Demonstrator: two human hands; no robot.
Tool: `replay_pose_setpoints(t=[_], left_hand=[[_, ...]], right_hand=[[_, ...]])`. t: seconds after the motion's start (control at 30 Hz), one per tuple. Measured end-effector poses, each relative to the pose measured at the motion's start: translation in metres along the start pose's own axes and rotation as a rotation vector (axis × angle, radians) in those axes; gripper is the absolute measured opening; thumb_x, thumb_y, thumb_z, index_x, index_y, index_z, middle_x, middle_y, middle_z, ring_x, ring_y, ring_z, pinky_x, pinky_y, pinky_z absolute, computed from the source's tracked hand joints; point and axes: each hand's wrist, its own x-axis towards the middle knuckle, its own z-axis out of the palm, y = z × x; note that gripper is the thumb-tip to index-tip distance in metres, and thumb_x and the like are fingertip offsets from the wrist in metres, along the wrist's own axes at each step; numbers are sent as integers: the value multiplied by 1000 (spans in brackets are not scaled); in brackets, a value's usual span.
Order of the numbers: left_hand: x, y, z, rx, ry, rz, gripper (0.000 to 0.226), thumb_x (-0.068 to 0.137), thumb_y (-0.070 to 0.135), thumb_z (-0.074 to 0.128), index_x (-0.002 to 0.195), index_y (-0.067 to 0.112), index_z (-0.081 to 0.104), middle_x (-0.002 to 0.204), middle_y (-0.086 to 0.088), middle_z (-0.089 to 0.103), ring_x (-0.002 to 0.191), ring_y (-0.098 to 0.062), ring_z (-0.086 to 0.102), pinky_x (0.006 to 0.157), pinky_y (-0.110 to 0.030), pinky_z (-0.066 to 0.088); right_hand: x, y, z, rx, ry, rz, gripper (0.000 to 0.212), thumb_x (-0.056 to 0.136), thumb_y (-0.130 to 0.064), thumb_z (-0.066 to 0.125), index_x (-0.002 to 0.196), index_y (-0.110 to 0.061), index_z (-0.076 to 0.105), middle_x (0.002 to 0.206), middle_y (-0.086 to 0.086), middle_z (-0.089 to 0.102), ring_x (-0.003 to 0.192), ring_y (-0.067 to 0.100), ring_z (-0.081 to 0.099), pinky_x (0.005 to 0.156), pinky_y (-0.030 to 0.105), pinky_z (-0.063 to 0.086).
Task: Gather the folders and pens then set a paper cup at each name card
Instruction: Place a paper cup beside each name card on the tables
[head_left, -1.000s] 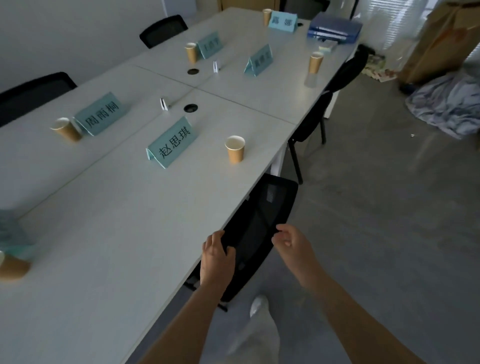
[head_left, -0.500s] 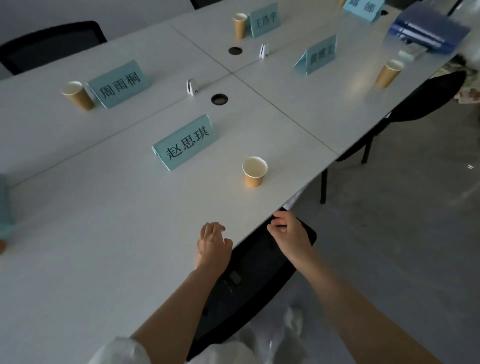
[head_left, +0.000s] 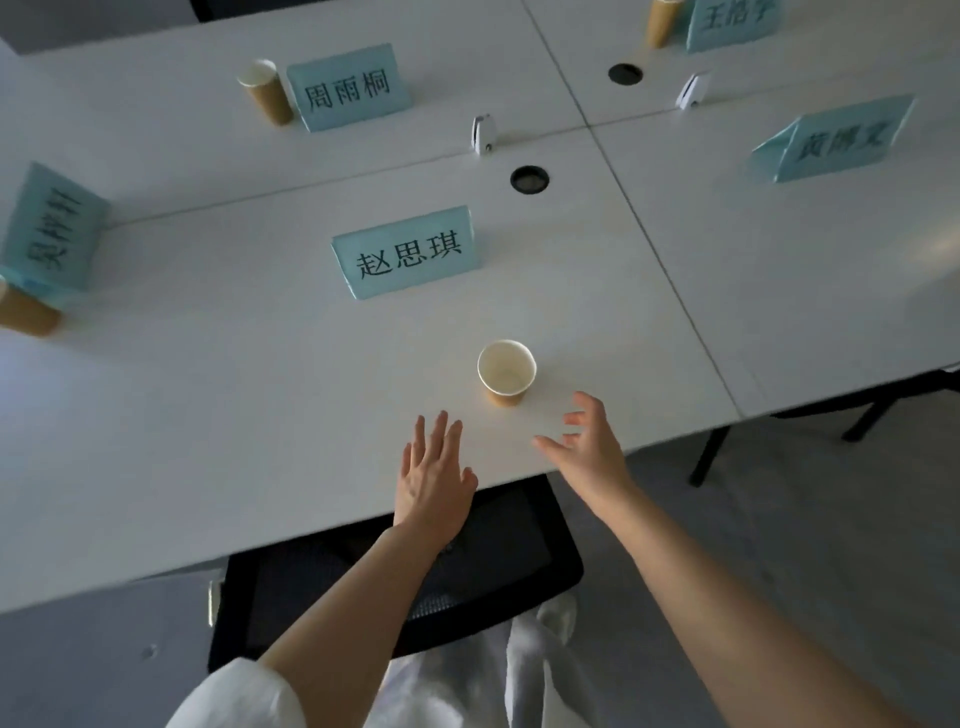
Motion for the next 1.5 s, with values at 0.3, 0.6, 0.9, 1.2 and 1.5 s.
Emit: replay_pose_setpoints(t=[0.3, 0.6, 0.9, 1.2, 1.5], left_hand=[[52, -2, 6, -18, 92, -150, 68, 100, 40, 35, 156, 24, -1, 163, 7, -13, 147, -26, -24, 120, -47, -2], [80, -17, 15, 94, 24, -70, 66, 101, 43, 31, 156, 24, 1, 163, 7, -14, 147, -26, -22, 121, -48, -1], [144, 0, 4, 5, 179, -97, 66, 99, 39, 37, 155, 17, 11, 164, 1, 7, 151, -25, -5, 121, -43, 0], [165, 14, 20, 52, 261, -146, 69, 93, 48, 36, 153, 17, 23, 163, -4, 15, 151, -29, 3, 121, -51, 6], [167, 11, 27, 72, 272, -166, 68, 92, 47, 41, 152, 16, 28, 162, -5, 19, 150, -31, 9, 119, -54, 14]], right_hand=[[63, -15, 23, -166, -113, -221, 102, 69, -26, 84, 148, -17, 19, 145, 7, 33, 130, 22, 41, 108, 34, 36], [81, -17, 39, -98, -16, -256, 74, 67, -23, 84, 129, -12, 44, 123, 4, 54, 113, 21, 55, 95, 33, 46], [164, -68, 11, -200, 82, -315, 70, 68, -23, 82, 126, -6, 47, 122, 11, 55, 112, 29, 54, 94, 42, 45], [251, -111, 28, -152, 169, -265, 72, 65, -33, 81, 122, -10, 46, 119, 9, 56, 107, 28, 57, 91, 43, 48], [275, -113, 53, -130, 176, -282, 68, 68, -34, 79, 121, -10, 45, 120, 8, 55, 108, 25, 56, 90, 37, 47]])
